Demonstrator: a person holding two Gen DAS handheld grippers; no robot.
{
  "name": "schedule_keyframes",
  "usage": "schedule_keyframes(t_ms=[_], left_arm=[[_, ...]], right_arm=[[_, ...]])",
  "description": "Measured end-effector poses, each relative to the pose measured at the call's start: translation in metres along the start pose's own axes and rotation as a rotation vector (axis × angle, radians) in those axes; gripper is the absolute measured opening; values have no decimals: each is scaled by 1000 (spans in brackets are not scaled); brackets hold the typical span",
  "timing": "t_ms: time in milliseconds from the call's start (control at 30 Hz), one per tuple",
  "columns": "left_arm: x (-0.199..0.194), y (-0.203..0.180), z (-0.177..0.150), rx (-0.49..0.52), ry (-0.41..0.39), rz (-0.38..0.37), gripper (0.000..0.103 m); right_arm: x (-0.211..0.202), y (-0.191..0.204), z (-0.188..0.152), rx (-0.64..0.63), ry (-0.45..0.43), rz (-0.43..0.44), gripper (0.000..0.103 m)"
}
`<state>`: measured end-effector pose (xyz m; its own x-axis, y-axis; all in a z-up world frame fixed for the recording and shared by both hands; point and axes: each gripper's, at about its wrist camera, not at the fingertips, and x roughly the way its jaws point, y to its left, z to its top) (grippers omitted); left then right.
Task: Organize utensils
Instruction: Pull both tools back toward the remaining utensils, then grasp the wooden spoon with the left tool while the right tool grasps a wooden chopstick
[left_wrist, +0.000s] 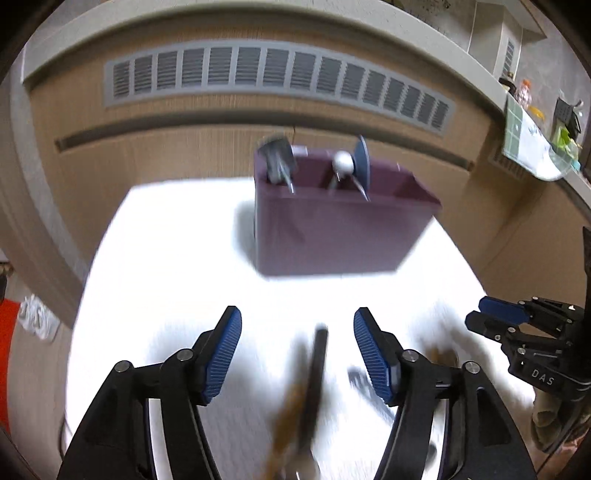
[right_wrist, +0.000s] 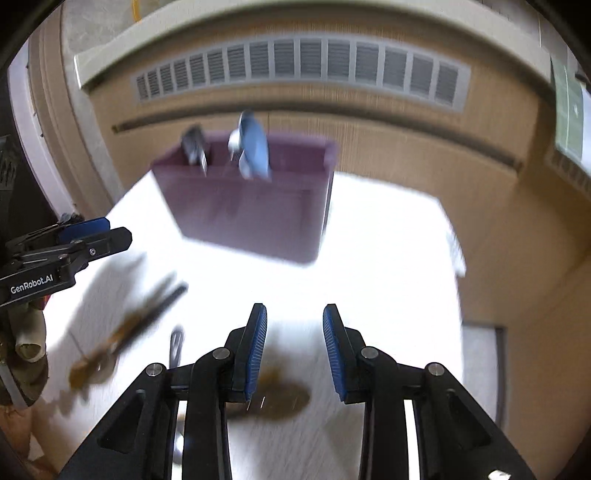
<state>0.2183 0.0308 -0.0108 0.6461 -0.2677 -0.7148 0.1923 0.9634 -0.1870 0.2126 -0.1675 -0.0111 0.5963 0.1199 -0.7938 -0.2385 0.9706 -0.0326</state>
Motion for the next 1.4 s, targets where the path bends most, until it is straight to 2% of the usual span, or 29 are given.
schedule_keyframes(t_ms=[133, 267, 367, 533, 633, 767, 900, 1033, 1100, 1167, 1200, 1267, 1400], left_arm=[[-10, -14, -31, 4, 47, -25, 65], [-18, -21, -55, 31, 81, -15, 65], [-27, -14, -64, 24, 81, 3, 68], [-36, 8, -63, -45, 62, 8, 71], [-35, 15, -64, -66, 64, 4, 71], [-30, 21, -69, -82, 81, -2, 71], [-26, 27, -71, -94, 95, 3, 71], [-25, 36, -73, -120, 102, 17, 71], [-26, 39, -74, -128, 98, 14, 71], [-26, 40, -73, -133, 92, 5, 72], [-26, 40, -73, -135, 89, 0, 72], [-25, 40, -72, -138, 85, -8, 72], [-26, 42, -73, -140, 85, -6, 73]], right_arm=[[0, 12, -28, 34, 51, 59, 29], [2, 27, -48, 36, 114, 115, 23], [6, 26, -55, 84, 165, 143, 24], [25, 22, -59, 159, 249, 200, 24], [34, 28, -52, 160, 215, 202, 25], [44, 53, -32, 75, 157, 215, 25], [45, 78, -24, -17, 164, 271, 25], [34, 84, -30, -63, 143, 184, 25], [28, 73, -35, -40, 145, 113, 24], [30, 58, -42, 25, 189, 70, 20], [32, 51, -45, 62, 214, 72, 15], [41, 39, -47, 144, 253, 94, 13], [51, 55, -35, 106, 248, 104, 9]])
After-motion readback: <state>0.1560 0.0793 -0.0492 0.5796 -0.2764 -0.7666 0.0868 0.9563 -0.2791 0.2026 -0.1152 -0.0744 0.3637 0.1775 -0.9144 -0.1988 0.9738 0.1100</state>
